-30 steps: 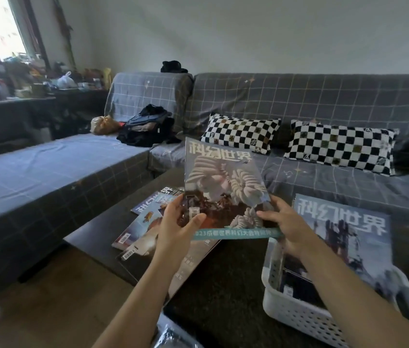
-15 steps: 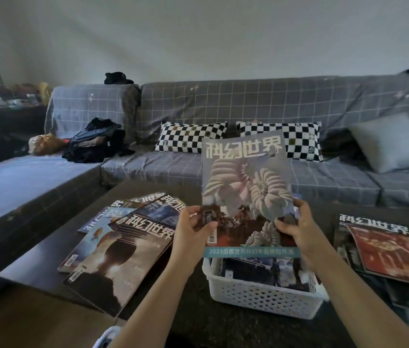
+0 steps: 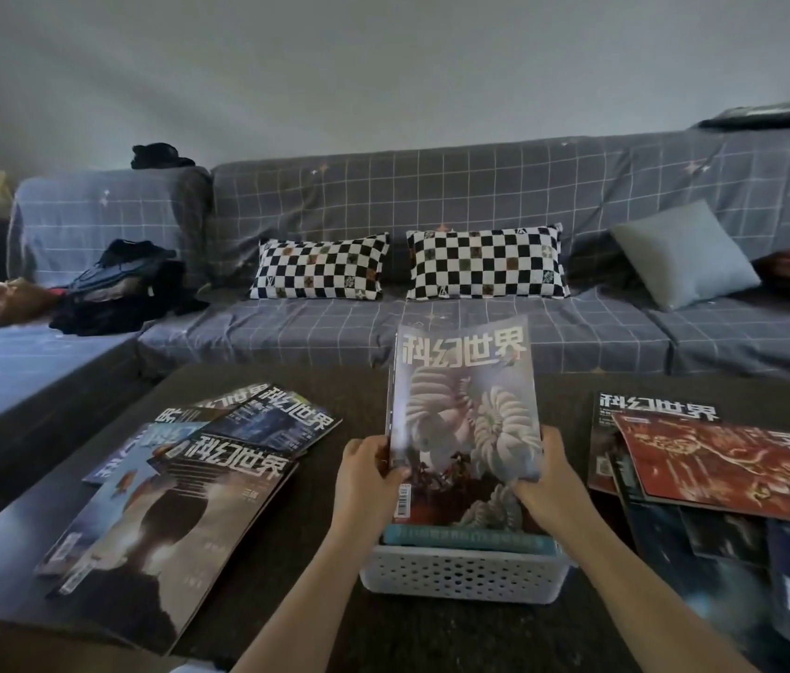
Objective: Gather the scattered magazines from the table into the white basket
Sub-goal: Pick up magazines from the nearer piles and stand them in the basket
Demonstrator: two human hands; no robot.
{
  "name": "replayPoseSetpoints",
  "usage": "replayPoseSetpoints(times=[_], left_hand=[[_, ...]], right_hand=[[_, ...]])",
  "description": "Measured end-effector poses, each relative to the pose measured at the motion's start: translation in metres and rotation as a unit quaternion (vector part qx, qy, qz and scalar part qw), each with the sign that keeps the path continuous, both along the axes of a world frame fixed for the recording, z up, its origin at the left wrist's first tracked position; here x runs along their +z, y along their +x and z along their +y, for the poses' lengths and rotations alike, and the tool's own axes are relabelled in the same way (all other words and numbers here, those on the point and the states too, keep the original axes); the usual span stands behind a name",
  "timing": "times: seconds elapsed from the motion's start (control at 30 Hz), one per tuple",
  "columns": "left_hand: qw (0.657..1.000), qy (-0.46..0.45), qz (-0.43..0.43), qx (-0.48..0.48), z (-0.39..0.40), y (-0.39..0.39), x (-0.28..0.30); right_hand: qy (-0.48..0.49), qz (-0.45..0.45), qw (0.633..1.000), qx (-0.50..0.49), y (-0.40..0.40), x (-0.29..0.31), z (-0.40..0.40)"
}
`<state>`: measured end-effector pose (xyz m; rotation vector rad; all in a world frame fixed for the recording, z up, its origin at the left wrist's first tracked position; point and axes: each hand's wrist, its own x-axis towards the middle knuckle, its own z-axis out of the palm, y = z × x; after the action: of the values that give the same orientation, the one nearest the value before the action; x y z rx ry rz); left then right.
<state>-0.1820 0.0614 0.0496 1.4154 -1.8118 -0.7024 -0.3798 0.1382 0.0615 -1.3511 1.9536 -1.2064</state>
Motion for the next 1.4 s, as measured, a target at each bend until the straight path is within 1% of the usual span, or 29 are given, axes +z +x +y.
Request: replayPoseSetpoints(times=[0.07, 0.17, 0.27, 0.33, 0.47, 0.53, 0.6, 0.73, 0.97, 1.07, 1.2, 1.4], left_hand=[[1.000, 0.005, -0.025, -0.012, -0.001, 0.001, -0.002], [0.999, 0.003, -0.032, -0.014, -0.001, 0.002, -0.005], [0.999, -0.009, -0.046, -0.007, -0.001, 0.002, -0.007], [0.999, -0.014, -0.038, -0.004, 0.001, 0.001, -0.008], [0.999, -0.006, -0.038, 0.005, 0.003, 0.000, -0.008], [0.999, -0.009, -0.046, 0.009, 0.003, 0.000, -0.009], [0.998, -0.010, -0.058, 0.015, 0.002, -0.001, -0.009], [0.996, -0.019, -0.082, 0.026, 0.002, 0.000, -0.010], [0.993, -0.035, -0.108, 0.038, -0.001, -0.001, -0.009], [0.991, -0.030, -0.123, 0.036, 0.001, -0.002, -0.009], [0.995, -0.019, -0.095, 0.024, 0.007, -0.004, -0.009], [0.999, -0.012, 0.032, 0.024, 0.012, 0.005, -0.002]], right_hand=[[0.025, 0.024, 0.999, -0.019, 0.005, -0.005, -0.002], [0.035, 0.057, 0.996, -0.052, 0.011, -0.013, -0.002], [0.036, 0.044, 0.996, -0.069, 0.013, -0.012, -0.002], [0.036, 0.054, 0.995, -0.071, 0.014, -0.011, -0.003], [0.049, 0.130, 0.987, -0.079, 0.015, -0.008, -0.003], [0.072, 0.179, 0.977, -0.095, 0.017, -0.006, -0.004], [0.093, 0.205, 0.967, -0.115, 0.019, -0.004, -0.005], [0.108, 0.204, 0.963, -0.139, 0.020, -0.002, -0.009], [0.070, 0.199, 0.969, -0.126, 0.006, -0.001, -0.009], [0.070, 0.214, 0.966, -0.124, 0.004, -0.004, -0.009], [0.070, 0.227, 0.961, -0.140, 0.006, -0.007, -0.010], [0.030, 0.140, 0.982, -0.125, 0.005, -0.005, -0.006]])
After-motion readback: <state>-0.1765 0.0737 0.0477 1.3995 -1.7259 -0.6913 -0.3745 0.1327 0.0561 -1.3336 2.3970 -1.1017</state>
